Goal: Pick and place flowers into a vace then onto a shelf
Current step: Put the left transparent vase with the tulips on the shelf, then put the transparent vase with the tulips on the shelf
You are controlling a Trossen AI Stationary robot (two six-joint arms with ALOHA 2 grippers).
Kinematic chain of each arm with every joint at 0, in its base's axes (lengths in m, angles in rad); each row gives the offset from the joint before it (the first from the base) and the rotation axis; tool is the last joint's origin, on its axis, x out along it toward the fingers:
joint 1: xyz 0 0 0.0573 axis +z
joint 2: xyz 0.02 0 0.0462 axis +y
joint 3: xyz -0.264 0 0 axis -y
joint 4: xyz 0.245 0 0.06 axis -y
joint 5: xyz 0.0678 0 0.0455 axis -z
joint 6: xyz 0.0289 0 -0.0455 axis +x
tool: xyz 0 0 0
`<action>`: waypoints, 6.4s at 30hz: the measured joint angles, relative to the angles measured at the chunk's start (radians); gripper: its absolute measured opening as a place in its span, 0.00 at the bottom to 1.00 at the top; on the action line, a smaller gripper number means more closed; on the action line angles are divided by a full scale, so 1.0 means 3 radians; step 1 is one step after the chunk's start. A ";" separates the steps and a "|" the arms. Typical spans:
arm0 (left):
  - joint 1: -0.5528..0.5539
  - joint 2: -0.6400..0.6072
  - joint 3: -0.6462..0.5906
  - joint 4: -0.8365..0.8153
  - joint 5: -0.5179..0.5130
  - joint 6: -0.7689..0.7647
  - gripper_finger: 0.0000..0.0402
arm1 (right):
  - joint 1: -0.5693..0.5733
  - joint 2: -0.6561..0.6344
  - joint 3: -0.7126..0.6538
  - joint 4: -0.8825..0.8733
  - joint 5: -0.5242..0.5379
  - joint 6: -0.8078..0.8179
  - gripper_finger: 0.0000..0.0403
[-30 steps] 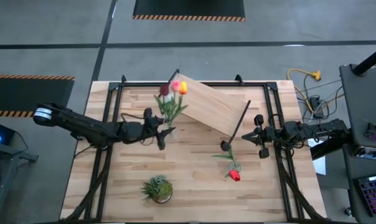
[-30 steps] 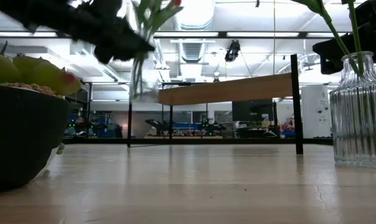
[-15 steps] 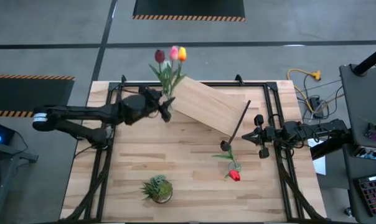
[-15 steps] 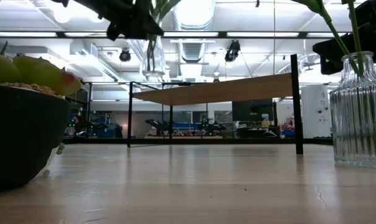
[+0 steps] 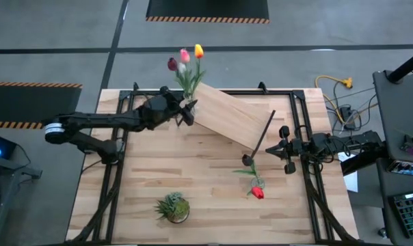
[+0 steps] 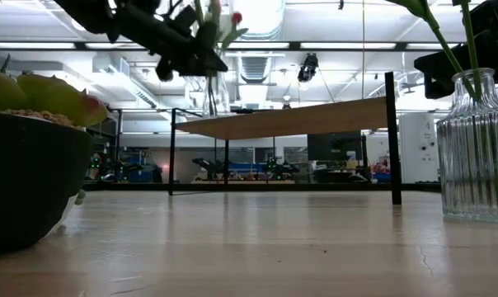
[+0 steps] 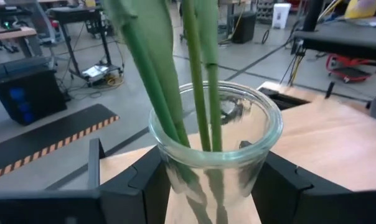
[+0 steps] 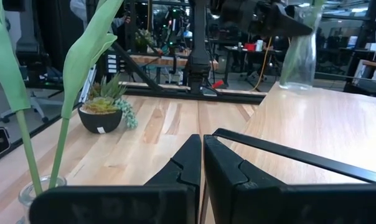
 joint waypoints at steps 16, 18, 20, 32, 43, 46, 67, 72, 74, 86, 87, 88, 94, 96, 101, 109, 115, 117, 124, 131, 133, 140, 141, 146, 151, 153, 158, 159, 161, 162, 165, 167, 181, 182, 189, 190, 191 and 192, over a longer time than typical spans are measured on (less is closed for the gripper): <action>0.0053 0.0350 0.0285 -0.0043 0.0057 0.0078 0.41 | 0.0000 0.0000 0.0000 -0.0001 0.0000 -0.0001 0.02; 0.0053 0.0350 0.0277 -0.0043 0.0050 0.0079 0.43 | 0.0000 0.0000 0.0000 0.0000 0.0000 0.0000 0.02; 0.0054 0.0349 0.0276 -0.0059 0.0046 0.0073 0.46 | 0.0000 0.0000 0.0000 -0.0001 0.0000 0.0000 0.02; 0.0052 0.0331 0.0265 -0.0146 0.0056 0.0079 0.63 | 0.0000 0.0000 0.0000 -0.0001 -0.0001 0.0000 0.02; 0.0021 0.0143 0.0262 -0.0449 0.0322 0.0078 0.85 | -0.0001 0.0000 0.0000 -0.0003 -0.0001 0.0000 0.02; 0.0002 -0.0023 0.0262 -0.0642 0.0322 0.0080 0.86 | -0.0001 0.0000 0.0000 -0.0003 -0.0002 0.0000 0.02; -0.1305 -0.1425 -0.1285 -0.0103 0.0699 0.0354 0.64 | -0.0001 0.0000 0.0000 -0.0003 -0.0001 0.0058 0.02; -0.1325 -0.1967 -0.1906 0.0290 0.0720 0.0205 0.51 | -0.0001 0.0000 0.0000 -0.0003 -0.0039 0.0246 0.02; -0.1325 -0.2168 -0.2059 0.0396 0.0772 0.0210 0.45 | -0.0001 0.0000 0.0000 -0.0003 -0.0039 0.0336 0.02; -0.1325 -0.3069 -0.2642 0.0371 0.0843 0.0490 0.14 | -0.0002 0.0001 0.0094 -0.0111 0.0172 0.0312 0.17; -0.1325 -0.3124 -0.2627 0.0287 0.0843 0.0477 0.13 | -0.0002 0.0001 0.0099 -0.0108 0.0172 0.0311 0.19; -0.1325 -0.3164 -0.2621 0.0211 0.0844 0.0454 0.11 | -0.0001 0.0000 0.0099 -0.0101 0.0168 0.0303 0.22; -0.1325 -0.3254 -0.2578 0.0226 0.0842 0.0509 0.05 | 0.0001 0.0001 0.0099 0.0005 -0.0295 0.0183 0.46; -0.1324 -0.3242 -0.2590 0.0198 0.0826 0.0512 0.04 | 0.0006 0.0003 0.0099 0.0226 -0.0696 0.0216 0.54; -0.1324 -0.3241 -0.2635 0.0175 0.0817 0.0475 0.04 | 0.0151 -0.0004 0.0099 0.0594 -0.1610 0.0322 0.64; -0.1324 -0.3244 -0.2635 0.0154 0.0811 0.0429 0.04 | 0.0661 0.0134 0.0130 0.0490 -0.1225 0.0243 0.62; -0.1324 -0.3242 -0.2634 0.0154 0.0809 0.0429 0.04 | 0.1283 0.0406 0.0513 0.0031 -0.0578 0.0336 0.59; -0.1324 -0.3242 -0.2634 0.0153 0.0809 0.0429 0.04 | 0.1505 0.0549 0.0611 -0.0101 -0.0226 0.0416 0.59; -0.1324 -0.3236 -0.2634 0.0151 0.0806 0.0429 0.04 | 0.2097 0.1300 0.0708 -0.0360 0.0812 0.1098 0.59; -0.1324 -0.3236 -0.2634 0.0153 0.0805 0.0429 0.04 | 0.2273 0.1883 0.0762 -0.0352 0.1077 0.1775 0.59; -0.1324 -0.3236 -0.2634 0.0152 0.0805 0.0429 0.04 | 0.2271 0.2031 0.0759 -0.0355 0.1102 0.2025 0.59; -0.1324 -0.3236 -0.2634 0.0153 0.0805 0.0429 0.04 | 0.2271 0.2506 0.0753 -0.0347 0.1041 0.2437 0.59; -0.1324 -0.3236 -0.2634 0.0153 0.0805 0.0429 0.04 | 0.2270 0.2573 0.0753 -0.0326 0.1047 0.2440 0.59; -0.1324 -0.3239 -0.2634 0.0153 0.0804 0.0429 0.04 | 0.2270 0.2904 0.0752 -0.0249 0.1080 0.2434 0.59; -0.1324 -0.3239 -0.2634 0.0153 0.0804 0.0429 0.04 | 0.2270 0.3118 0.0750 -0.0152 0.1233 0.2423 0.59; -0.1324 -0.3239 -0.2634 0.0154 0.0804 0.0429 0.04 | 0.2270 0.3187 0.0749 -0.0098 0.1235 0.2423 0.59; -0.1324 -0.3239 -0.2634 0.0154 0.0804 0.0429 0.04 | 0.2269 0.3300 0.0749 0.0148 0.1233 0.2392 0.59; -0.1324 -0.3239 -0.2634 0.0153 0.0804 0.0429 0.04 | 0.2268 0.3313 0.0749 0.0197 0.1241 0.2333 0.59; -0.1324 -0.3239 -0.2634 0.0154 0.0804 0.0429 0.04 | 0.2258 0.3320 0.0749 0.0238 0.1352 0.2121 0.60; -0.1324 -0.3239 -0.2634 0.0156 0.0804 0.0429 0.04 | 0.2258 0.3316 0.0749 0.0243 0.1427 0.2065 0.60; -0.1324 -0.3239 -0.2634 0.0179 0.0804 0.0429 0.04 | 0.2257 0.3335 0.0749 0.0237 0.1578 0.2056 0.62; -0.1324 -0.3240 -0.2632 0.0183 0.0804 0.0429 0.04 | 0.2255 0.3360 0.0749 0.0233 0.1629 0.2058 0.66; -0.1324 -0.3240 -0.2625 0.0181 0.0804 0.0429 0.04 | 0.2215 0.4208 0.0748 0.1272 0.1753 0.1830 0.89; -0.1324 -0.3240 -0.2625 0.0181 0.0804 0.0429 0.04 | 0.2193 0.4295 0.0748 0.1351 0.1775 0.1810 0.89; -0.1324 -0.3240 -0.2625 0.0180 0.0804 0.0429 0.04 | 0.2070 0.4719 0.0748 0.1812 0.1839 0.1789 0.89; -0.1324 -0.3240 -0.2625 0.0180 0.0804 0.0429 0.04 | 0.2068 0.4758 0.0748 0.1872 0.1840 0.1767 0.89; -0.1324 -0.3240 -0.2625 0.0181 0.0804 0.0429 0.04 | 0.2068 0.4789 0.0748 0.1930 0.1843 0.1710 0.89; -0.1324 -0.3240 -0.2625 0.0180 0.0804 0.0429 0.04 | 0.2069 0.4820 0.0748 0.1999 0.1846 0.1647 0.89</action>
